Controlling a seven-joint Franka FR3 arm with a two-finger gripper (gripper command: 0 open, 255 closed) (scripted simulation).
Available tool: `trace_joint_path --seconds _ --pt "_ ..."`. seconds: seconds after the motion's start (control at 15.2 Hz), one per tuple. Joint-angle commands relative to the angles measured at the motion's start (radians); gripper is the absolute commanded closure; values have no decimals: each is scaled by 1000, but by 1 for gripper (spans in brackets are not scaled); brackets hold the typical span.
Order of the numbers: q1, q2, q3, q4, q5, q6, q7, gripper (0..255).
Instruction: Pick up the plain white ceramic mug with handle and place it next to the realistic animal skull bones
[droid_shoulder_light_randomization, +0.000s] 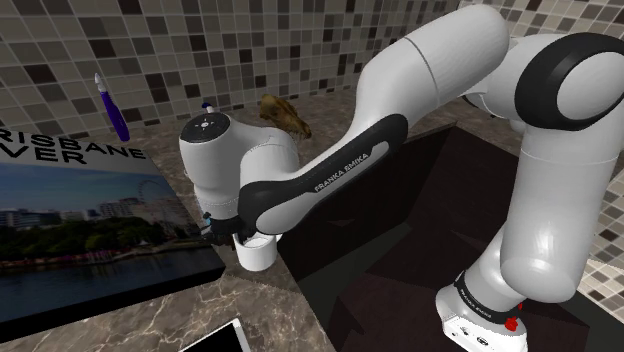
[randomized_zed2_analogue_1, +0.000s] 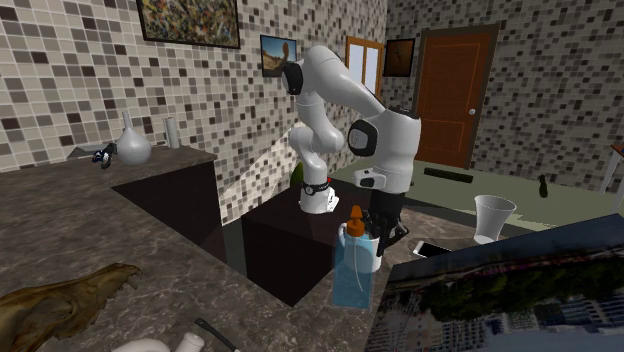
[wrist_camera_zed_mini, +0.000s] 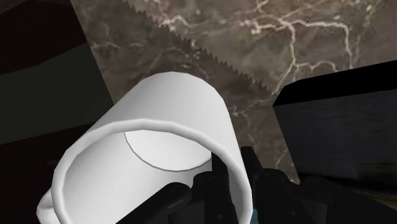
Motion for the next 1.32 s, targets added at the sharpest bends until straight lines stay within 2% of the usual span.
trace_joint_path --seconds 0.0,0.33,1.25 --pt "0 0 0 0 0 0 0 255" --pt "0 0 0 0 0 0 0 255" --pt "-30 -92 41 83 93 -145 -72 255"
